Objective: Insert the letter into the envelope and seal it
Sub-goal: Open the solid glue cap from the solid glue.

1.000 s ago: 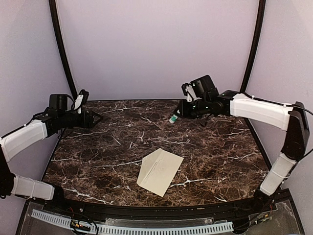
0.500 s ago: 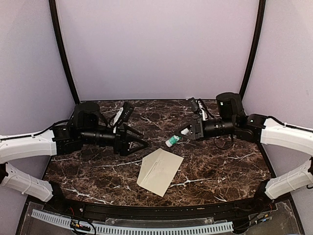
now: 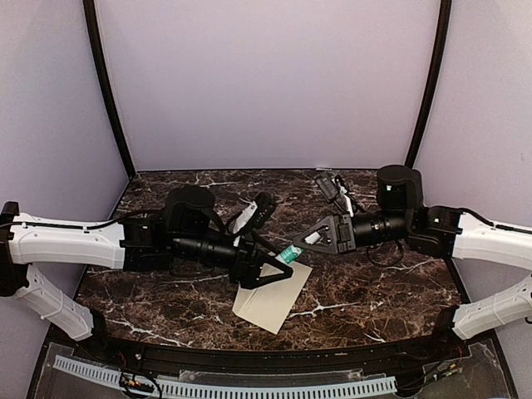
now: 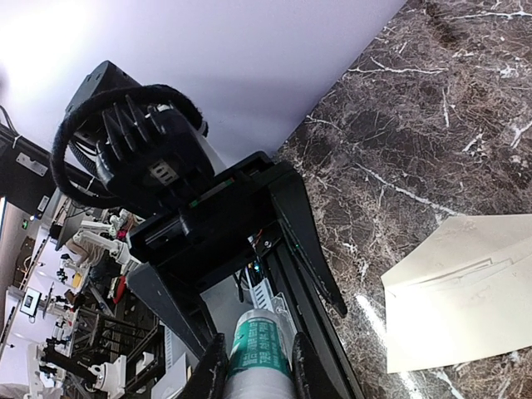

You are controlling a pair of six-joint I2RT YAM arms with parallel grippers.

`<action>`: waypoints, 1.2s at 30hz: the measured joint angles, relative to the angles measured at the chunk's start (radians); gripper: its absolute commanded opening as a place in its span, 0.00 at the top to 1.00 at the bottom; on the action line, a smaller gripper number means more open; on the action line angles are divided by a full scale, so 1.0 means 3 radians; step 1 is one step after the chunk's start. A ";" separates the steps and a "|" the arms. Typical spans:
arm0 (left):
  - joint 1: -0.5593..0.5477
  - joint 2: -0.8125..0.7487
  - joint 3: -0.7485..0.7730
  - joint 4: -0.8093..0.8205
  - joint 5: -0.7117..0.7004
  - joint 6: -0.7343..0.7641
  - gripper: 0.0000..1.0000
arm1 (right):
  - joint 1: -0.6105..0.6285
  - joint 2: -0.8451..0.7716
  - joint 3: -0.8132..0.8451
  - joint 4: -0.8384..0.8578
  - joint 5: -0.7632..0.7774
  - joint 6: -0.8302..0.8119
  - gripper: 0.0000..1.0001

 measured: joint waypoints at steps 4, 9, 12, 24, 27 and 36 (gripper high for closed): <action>-0.0006 0.0043 0.0083 0.0094 0.0014 -0.0067 0.49 | 0.0010 -0.0008 -0.0006 0.0008 -0.0001 0.0000 0.85; -0.0008 0.0055 0.0099 0.0175 0.0032 -0.0095 0.59 | 0.0039 -0.0003 -0.0022 0.0008 -0.0006 0.0000 0.85; -0.0017 0.0080 0.0100 0.0214 0.0055 -0.0116 0.59 | 0.0051 0.0006 -0.0022 0.0008 -0.0020 -0.0001 0.85; -0.0042 0.0146 0.0100 0.0234 0.0113 -0.0167 0.94 | 0.0095 0.0093 -0.0020 -0.0010 -0.0078 -0.0017 0.66; -0.0048 0.0146 0.0100 0.0224 0.0108 -0.0181 1.00 | 0.0103 0.0089 -0.0015 -0.0011 -0.0052 -0.0020 0.45; -0.0057 -0.0015 -0.0134 0.0314 0.0038 -0.0261 1.00 | 0.0114 -0.0120 -0.0034 0.0057 0.0298 0.0195 0.45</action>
